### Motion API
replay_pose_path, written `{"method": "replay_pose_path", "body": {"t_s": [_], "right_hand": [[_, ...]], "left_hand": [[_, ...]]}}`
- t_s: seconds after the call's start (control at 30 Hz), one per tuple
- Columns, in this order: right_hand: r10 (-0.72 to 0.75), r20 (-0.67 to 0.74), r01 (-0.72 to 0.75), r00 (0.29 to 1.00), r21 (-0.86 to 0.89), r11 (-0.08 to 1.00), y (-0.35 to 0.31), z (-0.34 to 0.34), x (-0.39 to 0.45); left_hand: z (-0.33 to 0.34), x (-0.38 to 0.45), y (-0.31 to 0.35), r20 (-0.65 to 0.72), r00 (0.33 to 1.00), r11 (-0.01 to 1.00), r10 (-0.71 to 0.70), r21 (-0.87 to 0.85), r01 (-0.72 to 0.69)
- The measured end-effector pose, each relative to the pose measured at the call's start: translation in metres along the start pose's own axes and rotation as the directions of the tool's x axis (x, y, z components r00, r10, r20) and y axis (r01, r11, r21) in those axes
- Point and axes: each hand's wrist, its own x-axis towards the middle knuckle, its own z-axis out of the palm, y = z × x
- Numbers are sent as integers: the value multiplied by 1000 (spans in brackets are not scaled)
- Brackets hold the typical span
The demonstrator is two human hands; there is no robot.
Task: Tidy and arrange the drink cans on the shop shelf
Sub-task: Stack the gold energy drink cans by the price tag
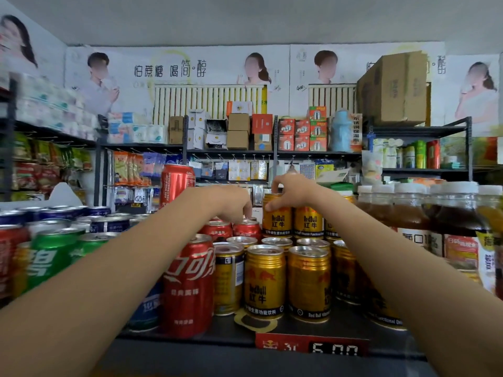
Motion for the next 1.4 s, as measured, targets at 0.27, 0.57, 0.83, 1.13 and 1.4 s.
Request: {"method": "replay_pose_path", "body": {"t_s": [0.27, 0.57, 0.83, 1.13, 1.4], "right_hand": [[93, 57, -93, 994, -4, 996, -6, 6, 15], [158, -157, -102, 975, 314, 944, -5, -20, 44], [175, -152, -183, 973, -34, 983, 2, 20, 68], [148, -151, -177, 977, -203, 963, 4, 22, 66], [73, -80, -100, 994, -415, 904, 2, 30, 59]], "left_hand": [[13, 18, -10, 251, 965, 983, 70, 146, -110], [14, 49, -21, 297, 949, 965, 103, 200, -167], [16, 52, -19, 320, 942, 954, 105, 236, -186], [20, 53, -18, 302, 953, 948, 28, 294, -121], [22, 49, -8, 209, 974, 947, 92, 284, -151]]}}
